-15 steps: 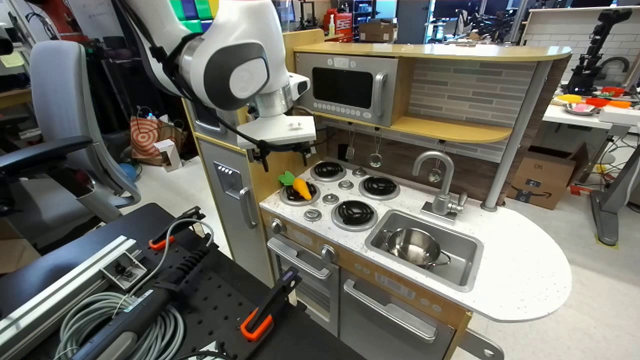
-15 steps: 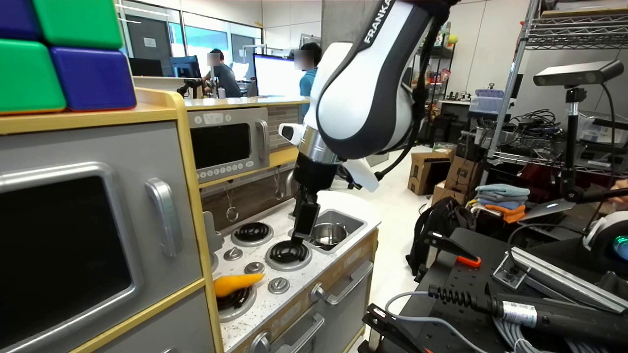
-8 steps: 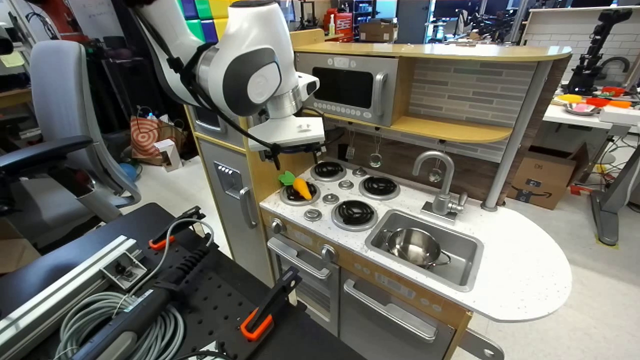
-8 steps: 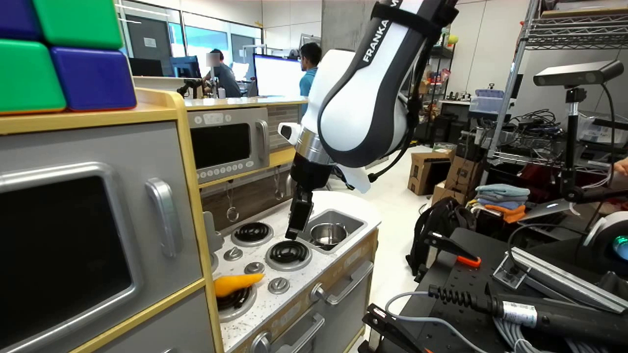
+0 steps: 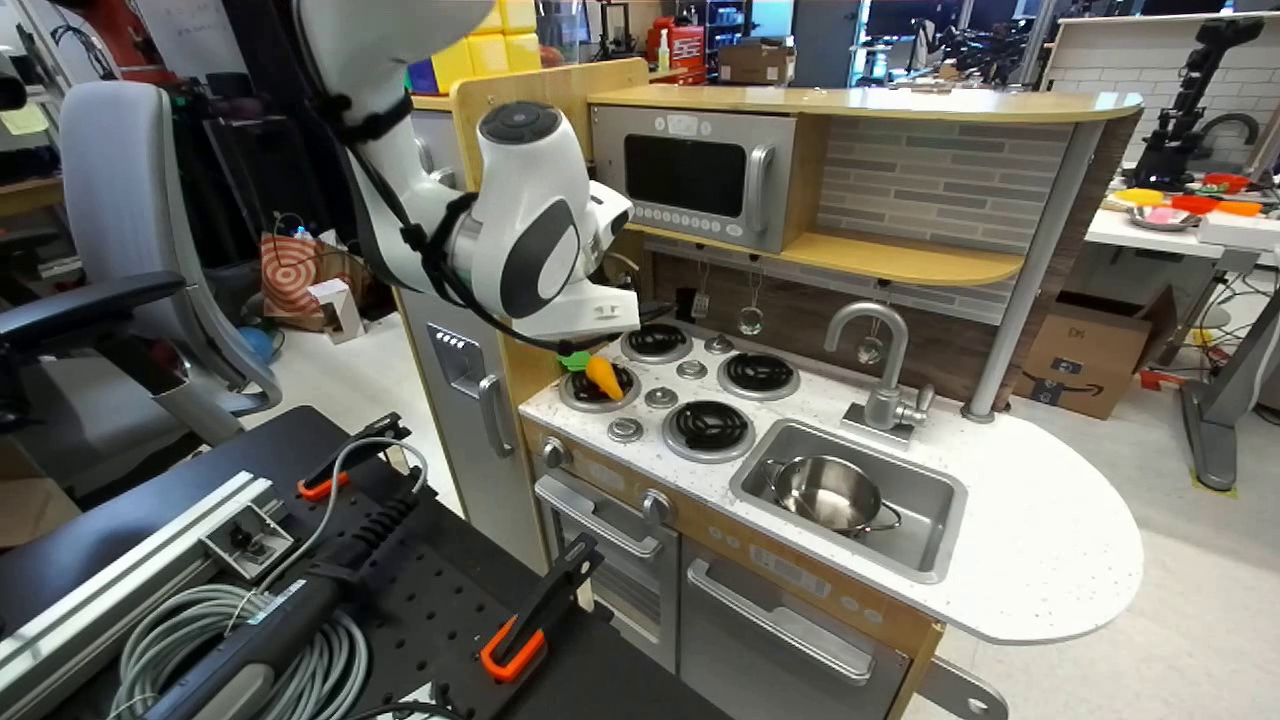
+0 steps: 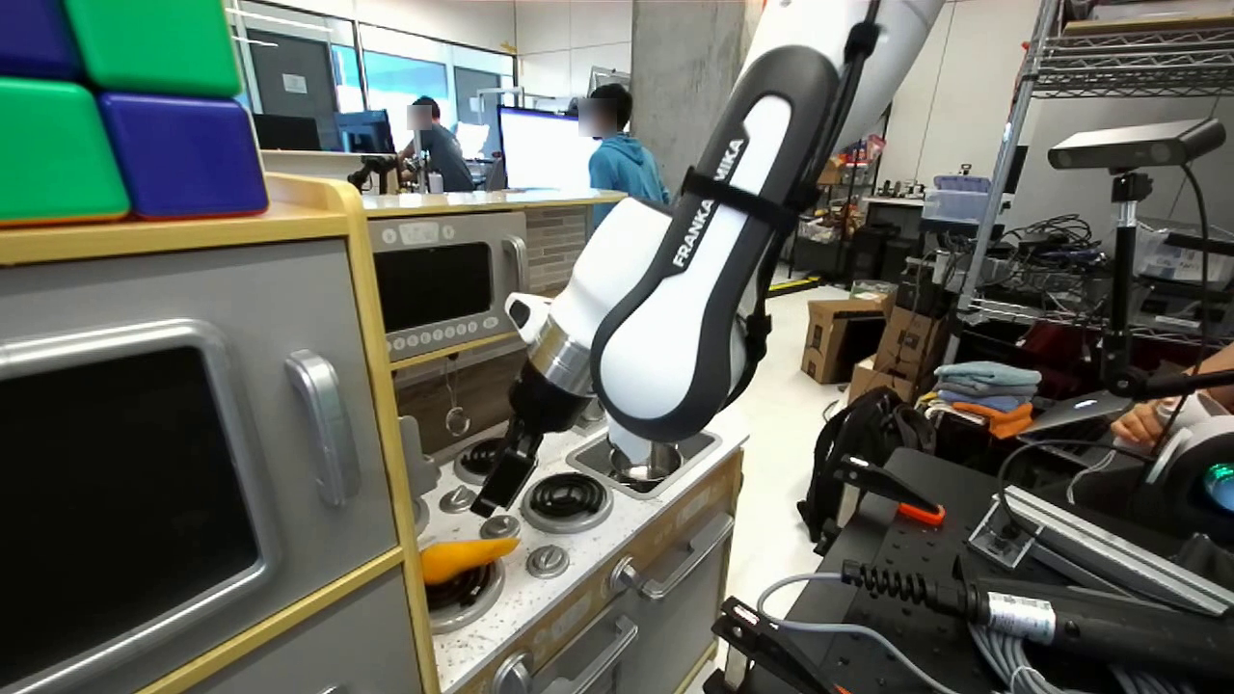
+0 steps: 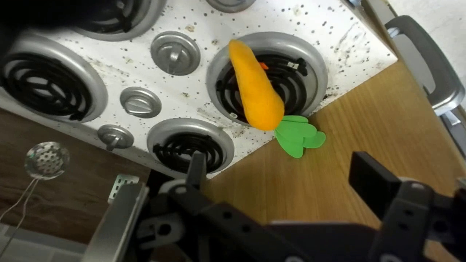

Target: Put the carrot plush toy in the pot

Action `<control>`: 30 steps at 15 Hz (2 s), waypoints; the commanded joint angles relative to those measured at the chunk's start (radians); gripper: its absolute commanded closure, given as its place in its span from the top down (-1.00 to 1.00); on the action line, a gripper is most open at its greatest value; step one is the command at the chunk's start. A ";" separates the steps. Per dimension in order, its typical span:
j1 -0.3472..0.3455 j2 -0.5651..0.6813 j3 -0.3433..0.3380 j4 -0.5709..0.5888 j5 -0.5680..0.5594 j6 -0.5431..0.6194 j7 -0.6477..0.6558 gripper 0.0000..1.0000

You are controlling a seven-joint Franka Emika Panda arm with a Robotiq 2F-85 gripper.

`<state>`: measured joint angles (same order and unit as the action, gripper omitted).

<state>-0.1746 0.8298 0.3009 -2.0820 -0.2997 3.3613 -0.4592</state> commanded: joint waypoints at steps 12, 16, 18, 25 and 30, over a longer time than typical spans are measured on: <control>0.014 0.243 0.043 0.337 -0.027 -0.171 0.045 1.00; 0.126 0.246 -0.085 0.373 -0.031 -0.213 0.058 1.00; 0.180 0.259 -0.146 0.394 -0.032 -0.224 0.062 1.00; 0.163 0.413 -0.095 0.503 -0.039 -0.049 0.068 1.00; 0.155 0.474 -0.076 0.571 -0.038 -0.050 0.091 0.32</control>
<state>0.0010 1.2458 0.2012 -1.5845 -0.3159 3.2852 -0.3845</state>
